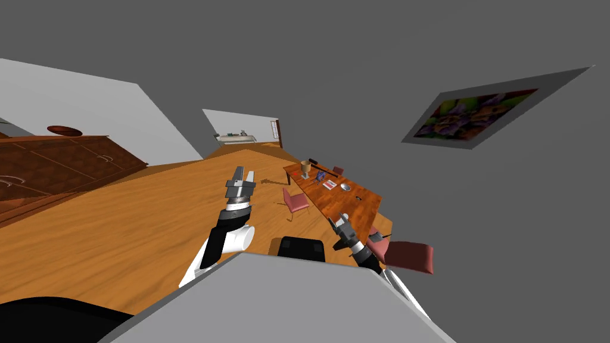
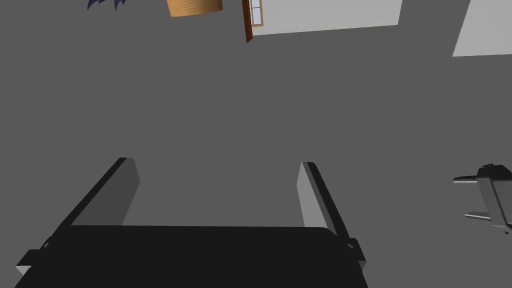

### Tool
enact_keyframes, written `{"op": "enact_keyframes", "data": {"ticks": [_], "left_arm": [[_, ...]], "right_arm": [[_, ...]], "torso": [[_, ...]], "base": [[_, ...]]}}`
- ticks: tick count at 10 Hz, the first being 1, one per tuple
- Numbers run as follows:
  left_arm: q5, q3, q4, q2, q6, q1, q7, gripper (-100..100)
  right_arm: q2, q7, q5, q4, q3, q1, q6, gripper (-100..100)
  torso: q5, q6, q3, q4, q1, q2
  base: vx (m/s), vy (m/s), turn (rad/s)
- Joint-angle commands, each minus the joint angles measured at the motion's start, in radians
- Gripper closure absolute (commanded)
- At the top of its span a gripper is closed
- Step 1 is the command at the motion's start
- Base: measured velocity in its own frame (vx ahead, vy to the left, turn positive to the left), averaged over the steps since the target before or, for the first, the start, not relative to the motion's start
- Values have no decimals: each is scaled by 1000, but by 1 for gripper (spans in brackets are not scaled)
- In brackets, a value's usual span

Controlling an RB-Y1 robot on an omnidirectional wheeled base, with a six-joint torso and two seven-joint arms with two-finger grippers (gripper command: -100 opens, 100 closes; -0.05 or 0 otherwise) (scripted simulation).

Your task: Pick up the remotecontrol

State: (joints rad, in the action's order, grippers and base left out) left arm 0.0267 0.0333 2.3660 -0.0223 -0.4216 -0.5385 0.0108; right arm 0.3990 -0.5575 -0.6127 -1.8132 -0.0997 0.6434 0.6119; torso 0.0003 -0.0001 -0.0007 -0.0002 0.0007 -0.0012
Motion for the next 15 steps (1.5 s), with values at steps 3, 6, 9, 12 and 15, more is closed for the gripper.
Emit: {"op": "enact_keyframes", "data": {"ticks": [3,6,9,12,15], "left_arm": [[0,0,0,0,0,0,0,0],[0,0,0,0,0,0,0,0],[0,0,0,0,0,0,0,0],[0,0,0,0,0,0,0,0],[0,0,0,0,0,0,0,0]], "right_arm": [[18,-64,-95,100,-3,-6,8,-100],[36,-96,-176,155,-4,-10,6,-100],[53,-128,-239,228,-5,-16,3,-100],[85,-189,-336,326,-5,-33,-2,-100],[99,-217,-417,413,-4,-45,-6,-100]], "torso": [[0,1,0,0,-1,1],[0,0,0,0,-1,0],[0,0,0,0,-1,0],[0,1,0,0,-1,0],[0,1,0,0,-2,-1]], "base": [[14,4,124],[23,-1,187],[17,-4,139],[27,-8,231],[29,-14,169]]}}
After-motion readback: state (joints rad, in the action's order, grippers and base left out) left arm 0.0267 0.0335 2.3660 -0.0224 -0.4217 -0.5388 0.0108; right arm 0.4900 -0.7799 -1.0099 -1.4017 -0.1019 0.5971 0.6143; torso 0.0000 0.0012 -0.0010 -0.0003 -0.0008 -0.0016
